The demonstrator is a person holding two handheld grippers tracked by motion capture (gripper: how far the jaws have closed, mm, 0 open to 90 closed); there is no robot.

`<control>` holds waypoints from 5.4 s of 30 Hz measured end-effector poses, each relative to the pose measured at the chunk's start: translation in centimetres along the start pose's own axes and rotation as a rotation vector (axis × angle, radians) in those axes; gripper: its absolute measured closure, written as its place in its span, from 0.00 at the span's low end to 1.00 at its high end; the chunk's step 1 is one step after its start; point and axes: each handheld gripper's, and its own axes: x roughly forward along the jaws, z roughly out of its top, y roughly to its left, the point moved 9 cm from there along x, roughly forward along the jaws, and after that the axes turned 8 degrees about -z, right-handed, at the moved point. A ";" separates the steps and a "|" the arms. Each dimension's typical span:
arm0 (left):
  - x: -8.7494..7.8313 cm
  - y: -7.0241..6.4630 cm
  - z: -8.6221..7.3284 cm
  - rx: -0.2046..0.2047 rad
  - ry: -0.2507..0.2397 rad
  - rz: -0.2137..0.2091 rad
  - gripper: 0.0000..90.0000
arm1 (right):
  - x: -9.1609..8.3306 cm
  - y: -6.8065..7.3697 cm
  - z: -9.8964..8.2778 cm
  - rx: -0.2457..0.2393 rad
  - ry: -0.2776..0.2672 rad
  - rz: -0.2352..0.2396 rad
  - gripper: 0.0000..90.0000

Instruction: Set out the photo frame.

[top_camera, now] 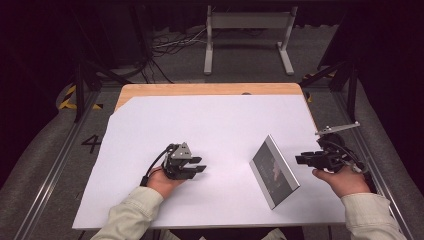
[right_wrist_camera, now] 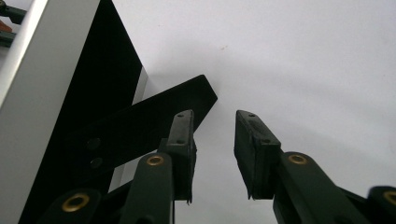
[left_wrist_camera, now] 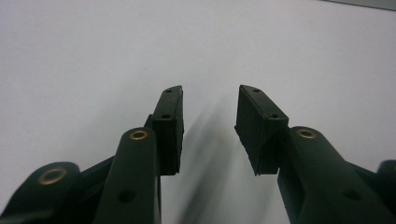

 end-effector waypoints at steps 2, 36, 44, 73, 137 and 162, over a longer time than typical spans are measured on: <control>0.0 0.0 0.0 0.000 0.000 0.000 0.69 | -0.1 0.0 0.2 0.001 0.006 -0.002 0.75; 0.1 0.3 -0.3 -0.020 0.016 0.018 0.68 | -3.7 2.6 2.6 -0.007 0.041 0.008 0.71; 0.1 0.3 -0.3 -0.021 0.017 0.016 0.68 | -4.3 4.3 3.3 -0.047 0.017 0.030 0.69; 0.1 0.3 -0.3 -0.025 0.014 0.010 0.66 | -1.8 6.9 2.8 -0.052 0.052 0.096 0.60; -3.3 0.2 -1.8 -0.088 -0.064 0.043 0.64 | -1.0 8.1 5.6 -0.321 0.109 0.043 0.92; -3.5 0.6 -2.5 -0.124 -0.069 0.044 0.62 | 0.3 10.9 9.4 -0.620 0.129 0.113 0.92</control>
